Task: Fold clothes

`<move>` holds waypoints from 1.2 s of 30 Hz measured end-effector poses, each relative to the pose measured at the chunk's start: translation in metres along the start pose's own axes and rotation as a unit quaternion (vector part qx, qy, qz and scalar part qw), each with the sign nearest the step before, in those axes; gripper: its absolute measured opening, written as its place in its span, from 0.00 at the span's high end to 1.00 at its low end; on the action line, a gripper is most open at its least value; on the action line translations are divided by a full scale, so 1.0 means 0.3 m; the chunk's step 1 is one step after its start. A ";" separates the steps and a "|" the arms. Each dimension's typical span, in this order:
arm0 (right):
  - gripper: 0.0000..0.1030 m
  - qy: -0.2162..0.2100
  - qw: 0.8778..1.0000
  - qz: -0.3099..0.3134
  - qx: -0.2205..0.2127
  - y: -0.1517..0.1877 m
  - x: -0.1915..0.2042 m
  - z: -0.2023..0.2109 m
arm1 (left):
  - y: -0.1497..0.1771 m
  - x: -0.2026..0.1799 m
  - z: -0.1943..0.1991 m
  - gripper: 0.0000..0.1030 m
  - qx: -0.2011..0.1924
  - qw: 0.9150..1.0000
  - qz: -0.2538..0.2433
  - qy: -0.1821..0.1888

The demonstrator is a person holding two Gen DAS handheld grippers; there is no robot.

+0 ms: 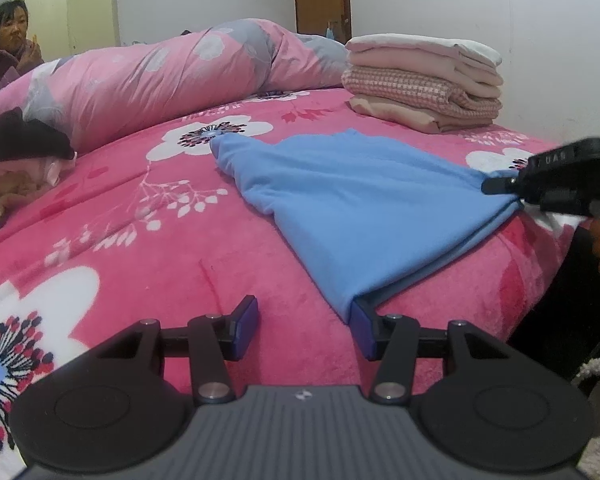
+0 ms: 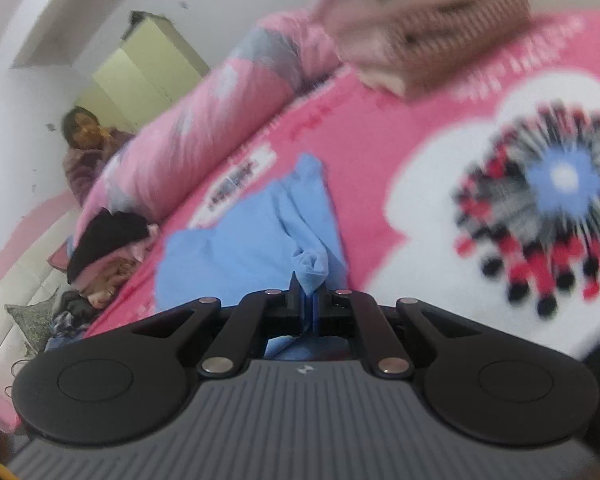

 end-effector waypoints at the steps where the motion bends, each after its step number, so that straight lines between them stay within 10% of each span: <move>1: 0.98 -0.003 1.000 -0.005 -0.002 0.005 -0.008 0.002 | 0.001 0.009 0.006 0.49 0.000 1.000 0.001 0.007; 10: 0.95 -0.042 0.998 -0.042 0.000 0.011 -0.057 0.014 | -0.061 0.214 0.109 0.45 -0.048 0.989 0.116 0.074; 17: 0.55 -0.036 0.998 -0.037 -0.020 -0.048 -0.088 0.101 | -0.147 0.103 -0.039 0.45 -0.059 0.992 0.063 0.093; 22: 0.55 -0.038 0.998 0.006 -0.042 -0.151 -0.065 0.150 | -0.108 0.047 -0.137 0.45 -0.012 0.997 0.021 0.075; 36: 0.53 -0.106 0.969 0.187 0.120 -0.350 0.190 -0.468 | -0.057 0.137 -0.172 0.35 -0.011 0.989 0.041 0.145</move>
Point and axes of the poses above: each gripper's, at about its wrist camera, not at the fingertips, and z roughly against the way its jaws point, x to its left, y to its underside, the point moved 1 cm from there along -z, roughly the way its jaws point, and after that the axes turned 4 degrees about -x, right-handed, at the moved point
